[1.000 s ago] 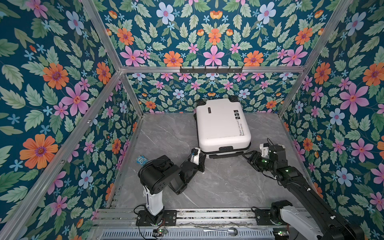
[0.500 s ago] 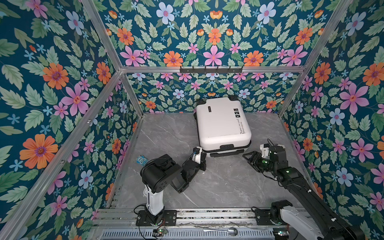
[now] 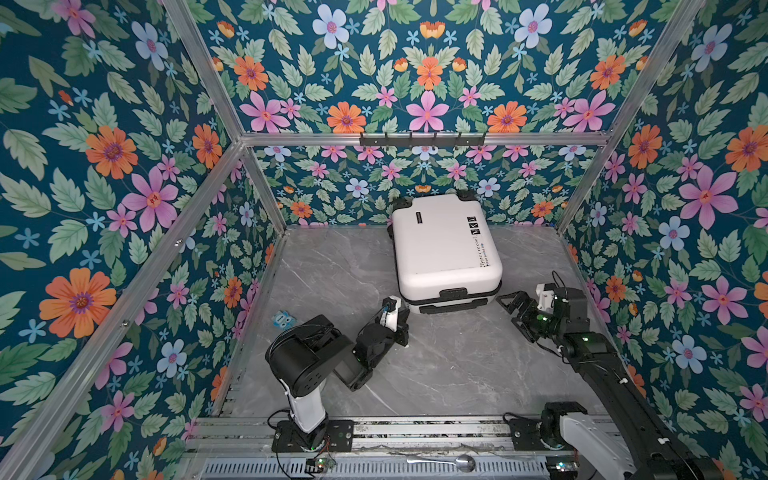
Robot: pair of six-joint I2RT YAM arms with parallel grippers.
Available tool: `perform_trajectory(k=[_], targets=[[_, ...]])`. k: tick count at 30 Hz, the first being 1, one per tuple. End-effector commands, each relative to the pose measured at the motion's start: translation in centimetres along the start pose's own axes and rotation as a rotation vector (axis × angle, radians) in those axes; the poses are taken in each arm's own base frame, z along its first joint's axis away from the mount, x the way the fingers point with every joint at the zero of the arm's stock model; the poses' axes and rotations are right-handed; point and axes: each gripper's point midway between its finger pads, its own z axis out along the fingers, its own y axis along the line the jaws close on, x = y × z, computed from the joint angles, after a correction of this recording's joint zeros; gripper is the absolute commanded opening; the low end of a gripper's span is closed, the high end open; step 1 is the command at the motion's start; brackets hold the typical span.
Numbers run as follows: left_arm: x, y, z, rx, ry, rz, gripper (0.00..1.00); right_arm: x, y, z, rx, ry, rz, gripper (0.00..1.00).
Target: Pack the luggage
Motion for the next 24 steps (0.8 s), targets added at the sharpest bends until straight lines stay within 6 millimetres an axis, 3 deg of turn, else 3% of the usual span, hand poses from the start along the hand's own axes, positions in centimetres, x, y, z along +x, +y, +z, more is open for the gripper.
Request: perform_trajectory(k=[1,7,16,24], targets=[[0.3,-1.4,-0.2,0.076,0.035,-0.018,0.00,-1.8,1.2,-0.1,-0.046,-0.024,-0.040,0.99],[0.1,-1.9,-0.3,0.098,0.057,-0.031,0.00,-4.6,3.0,1.7,-0.080,-0.024,-0.070,0.99],[-0.4,-2.6,0.0,0.127,0.069,-0.021,0.00,-7.2,3.9,3.6,-0.107,-0.048,-0.110,1.00],[-0.6,-2.7,-0.1,0.130,0.070,-0.017,0.00,-7.9,5.2,5.0,-0.226,-0.038,-0.136,0.99]])
